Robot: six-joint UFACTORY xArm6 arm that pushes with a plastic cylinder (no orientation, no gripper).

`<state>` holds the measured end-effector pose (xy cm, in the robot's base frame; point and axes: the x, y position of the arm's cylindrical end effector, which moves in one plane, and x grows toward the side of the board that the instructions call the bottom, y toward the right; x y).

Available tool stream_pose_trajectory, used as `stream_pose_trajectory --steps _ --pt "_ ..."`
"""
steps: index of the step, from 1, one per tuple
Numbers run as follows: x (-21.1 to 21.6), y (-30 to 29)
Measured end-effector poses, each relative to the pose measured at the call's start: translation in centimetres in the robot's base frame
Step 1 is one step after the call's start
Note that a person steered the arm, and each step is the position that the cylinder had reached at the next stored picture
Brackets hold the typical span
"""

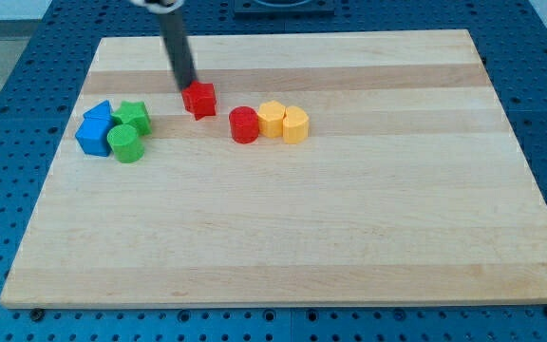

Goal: Place the red star above the red circle

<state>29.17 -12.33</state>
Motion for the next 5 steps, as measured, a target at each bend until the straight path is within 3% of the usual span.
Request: stream_pose_trajectory --steps 1,2,3,5 --pt "-2.5 3.3" --pt "-3.9 -0.5" --pt "-3.5 -5.5" --pt "0.8 -7.6"
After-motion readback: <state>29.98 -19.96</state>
